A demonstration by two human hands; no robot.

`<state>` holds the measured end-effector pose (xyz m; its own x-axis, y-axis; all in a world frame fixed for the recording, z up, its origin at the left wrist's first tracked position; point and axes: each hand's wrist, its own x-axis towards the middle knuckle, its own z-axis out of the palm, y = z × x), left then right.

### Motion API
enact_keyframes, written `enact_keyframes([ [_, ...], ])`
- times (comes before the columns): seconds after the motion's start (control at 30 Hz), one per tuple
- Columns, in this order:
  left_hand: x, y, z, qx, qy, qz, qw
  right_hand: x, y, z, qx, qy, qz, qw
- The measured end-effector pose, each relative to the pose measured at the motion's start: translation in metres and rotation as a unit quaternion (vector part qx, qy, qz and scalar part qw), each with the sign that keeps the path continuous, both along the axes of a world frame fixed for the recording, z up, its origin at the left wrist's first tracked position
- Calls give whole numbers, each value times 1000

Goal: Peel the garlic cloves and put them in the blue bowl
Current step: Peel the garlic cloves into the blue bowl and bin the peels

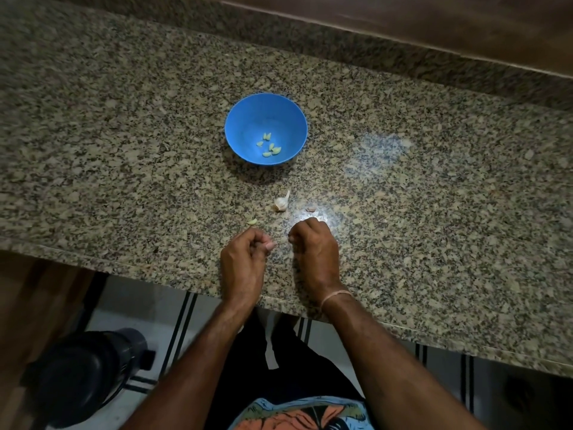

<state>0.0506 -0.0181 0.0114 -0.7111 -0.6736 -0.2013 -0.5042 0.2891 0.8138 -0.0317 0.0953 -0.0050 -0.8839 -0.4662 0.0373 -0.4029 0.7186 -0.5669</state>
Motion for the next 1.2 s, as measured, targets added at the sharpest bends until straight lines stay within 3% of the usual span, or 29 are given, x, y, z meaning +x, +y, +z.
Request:
enact_keyframes([
  [0.17, 4, -1, 3, 22, 2, 15, 1000, -3, 0, -2, 75, 33, 40, 996],
  [0.3, 16, -6, 1, 35, -2, 40, 999, 3, 3, -1, 80, -7, 43, 996],
  [0.37, 23, -9, 2, 39, -2, 57, 998, 9, 2, 6, -23, -105, -10, 994],
  [0.43, 34, -13, 5, 54, 4, 81, 995, 17, -4, 14, -118, -215, -73, 967],
  [0.63, 87, -40, 19, 41, 26, 141, 989, 69, -52, 34, -232, -412, -74, 878],
  [0.83, 190, -83, 26, 20, 49, 226, 973, 152, -124, 46, -207, -488, 23, 847],
  [1.2, 464, -154, 30, -3, 78, 397, 914, 397, -237, 46, -146, -556, 153, 804],
])
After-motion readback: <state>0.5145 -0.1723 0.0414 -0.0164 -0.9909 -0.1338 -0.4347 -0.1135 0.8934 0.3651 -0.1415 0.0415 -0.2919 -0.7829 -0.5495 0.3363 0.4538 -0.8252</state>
